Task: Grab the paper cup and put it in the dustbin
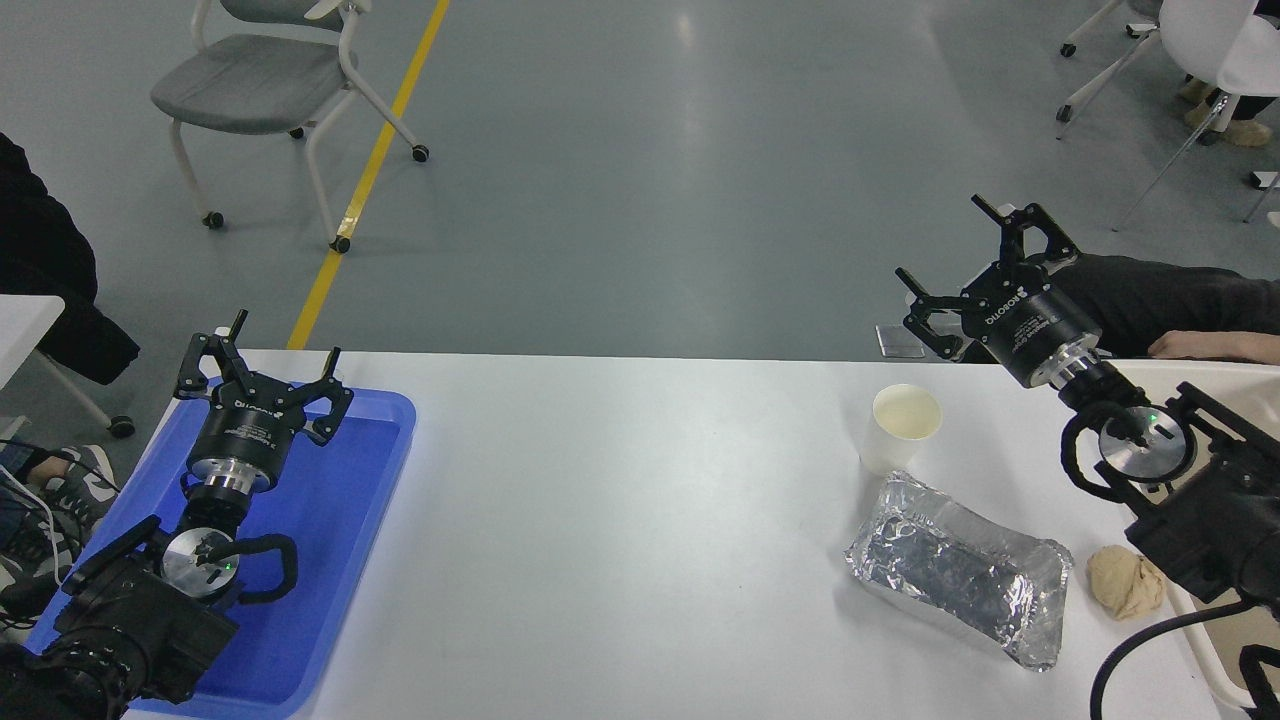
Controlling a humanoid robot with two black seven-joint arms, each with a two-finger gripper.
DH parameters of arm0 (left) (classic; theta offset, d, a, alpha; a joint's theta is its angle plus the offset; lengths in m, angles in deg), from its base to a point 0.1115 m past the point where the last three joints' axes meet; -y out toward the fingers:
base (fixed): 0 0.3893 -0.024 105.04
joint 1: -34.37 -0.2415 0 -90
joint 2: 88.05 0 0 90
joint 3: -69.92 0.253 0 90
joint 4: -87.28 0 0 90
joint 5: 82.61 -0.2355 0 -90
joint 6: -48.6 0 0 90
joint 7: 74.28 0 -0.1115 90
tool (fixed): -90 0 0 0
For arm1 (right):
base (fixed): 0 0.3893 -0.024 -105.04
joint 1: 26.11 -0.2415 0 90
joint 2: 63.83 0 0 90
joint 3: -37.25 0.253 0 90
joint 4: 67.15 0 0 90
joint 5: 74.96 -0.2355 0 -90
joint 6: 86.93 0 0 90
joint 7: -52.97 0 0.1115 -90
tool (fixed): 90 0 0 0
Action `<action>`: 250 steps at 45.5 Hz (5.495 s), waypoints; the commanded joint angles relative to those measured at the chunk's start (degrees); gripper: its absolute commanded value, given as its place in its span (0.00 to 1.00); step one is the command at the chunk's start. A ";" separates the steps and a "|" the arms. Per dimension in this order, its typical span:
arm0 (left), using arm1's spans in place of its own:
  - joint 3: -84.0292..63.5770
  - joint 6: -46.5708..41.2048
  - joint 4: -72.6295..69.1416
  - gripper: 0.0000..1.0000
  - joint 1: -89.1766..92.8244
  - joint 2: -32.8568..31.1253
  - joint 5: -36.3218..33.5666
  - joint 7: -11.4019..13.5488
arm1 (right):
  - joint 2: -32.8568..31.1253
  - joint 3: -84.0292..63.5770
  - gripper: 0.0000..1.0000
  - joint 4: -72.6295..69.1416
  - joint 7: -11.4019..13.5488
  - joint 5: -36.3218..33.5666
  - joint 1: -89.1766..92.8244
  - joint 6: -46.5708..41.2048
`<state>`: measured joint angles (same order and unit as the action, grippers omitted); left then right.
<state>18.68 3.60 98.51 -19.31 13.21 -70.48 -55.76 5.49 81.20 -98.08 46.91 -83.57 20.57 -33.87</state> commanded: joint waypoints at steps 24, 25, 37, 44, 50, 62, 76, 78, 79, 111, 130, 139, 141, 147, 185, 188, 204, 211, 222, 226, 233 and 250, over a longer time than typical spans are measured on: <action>0.00 0.00 0.10 1.00 0.07 0.00 0.00 0.02 | 1.26 -1.76 1.00 0.34 -0.01 1.31 -0.63 0.64; 0.00 0.00 0.10 1.00 0.07 0.00 0.00 0.02 | 1.26 -1.85 1.00 0.43 -0.01 1.84 -0.63 0.64; 0.00 0.00 -0.07 1.00 -0.02 0.00 0.00 0.02 | 0.73 -2.20 1.00 0.43 0.08 4.57 -0.98 0.47; 0.00 0.00 0.10 1.00 -0.02 0.00 0.00 0.02 | -0.67 -2.20 1.00 -0.27 0.17 7.46 -1.15 0.56; 0.00 0.00 0.10 1.00 -0.02 0.00 0.00 0.02 | -2.78 -3.69 1.00 -0.62 0.34 14.93 -4.14 0.73; 0.09 0.00 -0.07 1.00 -0.02 0.00 0.00 0.02 | -11.22 -19.77 1.00 -6.24 0.52 17.84 -13.98 4.24; 0.09 0.00 0.10 1.00 0.07 -0.09 0.00 0.02 | -16.14 -51.05 1.00 -11.69 0.26 18.37 -31.99 5.21; 0.00 0.00 -0.07 1.00 0.07 -0.18 0.00 0.02 | -16.15 -56.41 1.00 -12.22 0.26 19.07 -35.15 5.21; 0.00 0.00 0.10 1.00 0.07 -0.09 0.00 0.02 | -16.15 -58.70 1.00 -12.57 0.26 19.42 -36.65 5.13; 0.00 0.00 0.10 1.00 -0.02 -0.09 0.00 0.02 | -7.80 -111.45 1.00 -56.68 -0.09 30.15 -85.52 2.76; 0.00 0.00 0.10 1.00 0.07 -0.09 0.00 -0.07 | -1.12 -114.18 1.00 -59.51 0.17 29.09 -94.32 -3.40; 0.00 0.00 -0.08 1.00 0.07 -0.18 0.00 -0.07 | -1.20 -115.06 1.00 -59.51 0.17 29.00 -94.50 -4.63; 0.00 0.00 0.10 1.00 0.07 -0.18 0.00 -0.07 | -1.29 -115.06 1.00 -59.51 0.17 29.00 -94.15 -4.37; 0.00 0.00 0.10 1.00 0.07 -0.18 0.00 -0.07 | -1.03 -114.97 1.00 -58.81 0.17 29.62 -92.22 -1.13; 0.09 0.00 -0.08 1.00 0.16 -0.18 0.00 0.02 | 0.64 -106.36 1.00 -23.31 0.34 30.85 -49.86 26.48; 0.00 0.00 0.10 1.00 0.07 -0.18 0.00 0.02 | 0.64 -104.95 1.00 -19.97 0.26 30.94 -46.52 26.57; 0.00 0.00 0.10 1.00 0.07 -0.18 0.00 0.02 | 0.99 -98.27 1.00 -11.00 0.26 36.47 -34.65 26.57; 0.09 0.00 0.10 1.00 0.16 -0.18 0.00 0.02 | 3.01 -95.55 1.00 -7.05 0.26 37.00 -31.39 26.57; 0.00 0.00 0.10 1.00 0.16 -0.18 0.00 0.02 | 5.03 -92.12 1.00 -1.86 0.34 37.44 -27.26 26.57; 0.00 0.00 -0.08 1.00 0.16 -0.18 0.00 0.02 | 5.12 -91.94 0.99 -1.77 0.34 37.79 -26.65 26.57; 0.00 0.00 -0.07 1.00 0.16 -0.18 0.00 0.02 | 5.21 -91.85 0.95 -1.77 0.34 38.14 -25.85 26.66; 0.00 0.00 0.10 1.00 0.16 -0.18 0.00 -0.07 | 5.39 -90.53 0.75 -1.68 0.61 38.14 -23.66 28.24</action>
<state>18.69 3.60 98.57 -19.15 13.03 -70.49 -55.73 10.69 -10.27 -100.01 47.33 -45.53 -4.61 -6.61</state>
